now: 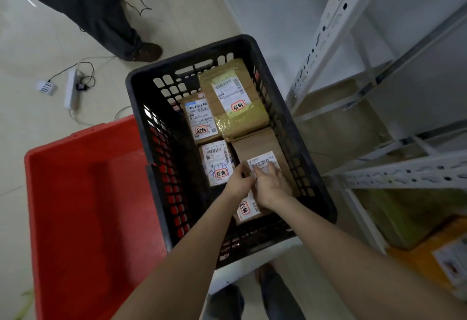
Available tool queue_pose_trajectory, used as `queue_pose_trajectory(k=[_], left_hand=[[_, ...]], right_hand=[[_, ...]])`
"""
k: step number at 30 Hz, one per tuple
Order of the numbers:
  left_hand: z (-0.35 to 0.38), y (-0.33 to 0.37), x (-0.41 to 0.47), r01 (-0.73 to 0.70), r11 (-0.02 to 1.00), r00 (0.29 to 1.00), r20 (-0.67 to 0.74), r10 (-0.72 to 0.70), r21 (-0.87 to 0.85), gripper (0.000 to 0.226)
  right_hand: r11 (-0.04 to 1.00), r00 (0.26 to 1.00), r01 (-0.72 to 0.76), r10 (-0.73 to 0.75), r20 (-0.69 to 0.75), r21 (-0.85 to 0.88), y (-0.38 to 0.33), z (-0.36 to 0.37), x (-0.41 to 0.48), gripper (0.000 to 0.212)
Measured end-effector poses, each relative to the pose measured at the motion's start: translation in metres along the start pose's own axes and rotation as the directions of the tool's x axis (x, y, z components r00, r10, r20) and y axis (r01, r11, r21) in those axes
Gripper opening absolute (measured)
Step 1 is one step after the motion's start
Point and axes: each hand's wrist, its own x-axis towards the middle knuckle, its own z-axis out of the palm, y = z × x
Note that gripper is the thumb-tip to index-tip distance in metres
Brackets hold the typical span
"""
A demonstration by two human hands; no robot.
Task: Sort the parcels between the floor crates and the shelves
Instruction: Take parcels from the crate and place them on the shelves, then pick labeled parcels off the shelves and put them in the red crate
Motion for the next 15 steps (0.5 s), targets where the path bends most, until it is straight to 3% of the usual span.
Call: queue_pose_trajectory(k=[3,6,8,10,15], left_hand=[[-0.004,-0.002,0.005,-0.005,0.999,1.000,0.026,0.003,0.049,0.047],[-0.014,-0.004,0.002,-0.091,0.927,0.994,-0.023,0.106,0.363,0.062],[-0.022,-0.003,-0.003,-0.128,0.752,0.983,-0.019,0.184,0.647,0.079],[-0.031,0.002,-0.010,-0.127,0.552,0.982,0.028,0.185,0.824,0.091],[-0.042,0.022,-0.034,-0.199,0.216,0.962,0.149,0.227,0.956,0.096]], right_hand=[[1.000,1.000,-0.003,0.003,-0.019,0.003,0.000,0.000,-0.001,0.063],[0.999,1.000,0.019,-0.020,-0.017,-0.037,0.000,-0.004,-0.005,0.073],[0.999,1.000,0.008,-0.008,-0.014,-0.048,0.000,-0.010,-0.011,0.076],[0.999,0.999,-0.016,0.014,-0.034,-0.045,-0.001,-0.018,-0.018,0.076],[0.996,0.989,-0.083,0.085,-0.119,0.022,-0.010,-0.035,-0.045,0.081]])
